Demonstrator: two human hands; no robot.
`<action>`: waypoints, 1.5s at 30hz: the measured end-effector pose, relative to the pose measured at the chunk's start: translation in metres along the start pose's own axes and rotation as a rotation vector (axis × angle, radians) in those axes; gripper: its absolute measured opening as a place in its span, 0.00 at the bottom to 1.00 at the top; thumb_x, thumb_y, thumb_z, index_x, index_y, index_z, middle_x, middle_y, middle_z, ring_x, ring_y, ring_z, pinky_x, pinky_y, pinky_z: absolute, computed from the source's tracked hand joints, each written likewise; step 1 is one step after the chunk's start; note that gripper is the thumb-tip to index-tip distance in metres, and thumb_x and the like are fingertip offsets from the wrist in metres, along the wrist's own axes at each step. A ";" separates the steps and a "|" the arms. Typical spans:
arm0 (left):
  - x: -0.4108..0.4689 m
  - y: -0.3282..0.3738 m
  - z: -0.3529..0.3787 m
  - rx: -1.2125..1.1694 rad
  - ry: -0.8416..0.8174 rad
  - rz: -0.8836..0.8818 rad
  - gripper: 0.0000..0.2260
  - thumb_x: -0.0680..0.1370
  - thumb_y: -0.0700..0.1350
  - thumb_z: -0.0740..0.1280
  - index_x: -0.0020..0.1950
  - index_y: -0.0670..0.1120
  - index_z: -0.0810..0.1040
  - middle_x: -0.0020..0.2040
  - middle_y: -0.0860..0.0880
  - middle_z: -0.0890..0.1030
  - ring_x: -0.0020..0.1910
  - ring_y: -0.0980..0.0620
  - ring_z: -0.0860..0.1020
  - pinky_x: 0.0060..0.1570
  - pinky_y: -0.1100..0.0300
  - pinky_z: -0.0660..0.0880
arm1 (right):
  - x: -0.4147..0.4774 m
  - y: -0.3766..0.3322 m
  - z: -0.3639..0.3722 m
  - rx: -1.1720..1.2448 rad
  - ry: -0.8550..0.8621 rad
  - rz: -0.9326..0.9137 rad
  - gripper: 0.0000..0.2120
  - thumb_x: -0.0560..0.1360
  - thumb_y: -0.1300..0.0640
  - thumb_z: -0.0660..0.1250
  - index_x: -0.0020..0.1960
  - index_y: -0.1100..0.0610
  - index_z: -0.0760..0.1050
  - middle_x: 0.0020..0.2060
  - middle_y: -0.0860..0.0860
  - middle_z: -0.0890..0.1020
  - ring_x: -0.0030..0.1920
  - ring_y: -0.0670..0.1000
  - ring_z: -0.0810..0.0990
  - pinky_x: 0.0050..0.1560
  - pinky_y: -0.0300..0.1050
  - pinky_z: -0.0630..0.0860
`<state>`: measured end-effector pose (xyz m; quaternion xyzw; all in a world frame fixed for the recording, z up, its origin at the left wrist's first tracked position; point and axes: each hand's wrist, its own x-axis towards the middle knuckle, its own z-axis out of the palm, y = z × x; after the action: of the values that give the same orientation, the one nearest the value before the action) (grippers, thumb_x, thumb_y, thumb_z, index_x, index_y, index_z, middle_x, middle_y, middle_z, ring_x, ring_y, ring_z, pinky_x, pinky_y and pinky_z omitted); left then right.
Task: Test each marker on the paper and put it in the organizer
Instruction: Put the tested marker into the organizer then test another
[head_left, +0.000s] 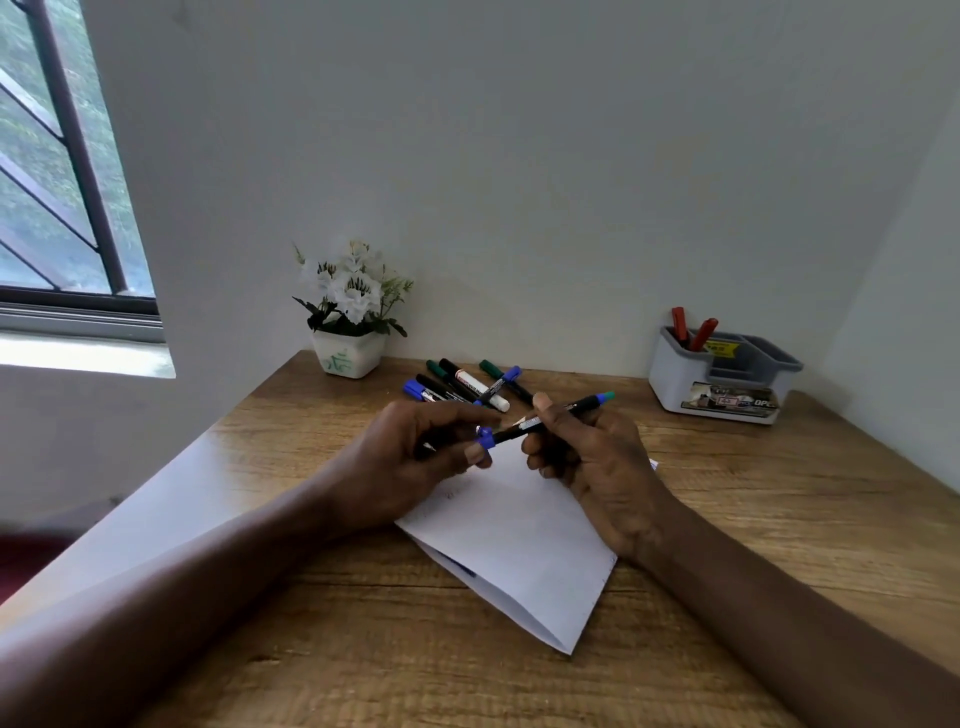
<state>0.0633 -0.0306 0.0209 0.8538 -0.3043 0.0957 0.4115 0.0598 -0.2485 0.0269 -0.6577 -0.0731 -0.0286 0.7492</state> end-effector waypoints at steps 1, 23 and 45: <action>0.000 -0.004 -0.003 0.013 0.039 -0.023 0.14 0.80 0.45 0.70 0.65 0.56 0.81 0.51 0.59 0.86 0.52 0.61 0.83 0.51 0.59 0.81 | 0.000 -0.001 -0.001 0.056 0.011 0.010 0.09 0.73 0.52 0.73 0.42 0.59 0.84 0.33 0.56 0.85 0.31 0.50 0.82 0.31 0.40 0.77; 0.002 -0.010 -0.022 0.474 -0.299 -0.412 0.41 0.70 0.74 0.63 0.79 0.58 0.61 0.82 0.55 0.58 0.79 0.52 0.58 0.78 0.39 0.46 | -0.016 -0.001 0.007 -0.193 0.050 0.088 0.10 0.76 0.52 0.72 0.43 0.58 0.84 0.32 0.53 0.85 0.33 0.51 0.83 0.33 0.42 0.77; -0.002 -0.004 -0.027 0.407 -0.430 -0.440 0.48 0.62 0.77 0.59 0.80 0.62 0.55 0.82 0.56 0.53 0.80 0.50 0.55 0.77 0.41 0.42 | -0.018 0.003 0.018 -0.730 -0.184 -0.180 0.05 0.72 0.59 0.73 0.38 0.58 0.80 0.26 0.48 0.81 0.29 0.42 0.79 0.33 0.38 0.75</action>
<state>0.0659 -0.0070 0.0351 0.9637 -0.1677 -0.1180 0.1708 0.0414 -0.2309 0.0241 -0.8719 -0.1824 -0.0594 0.4506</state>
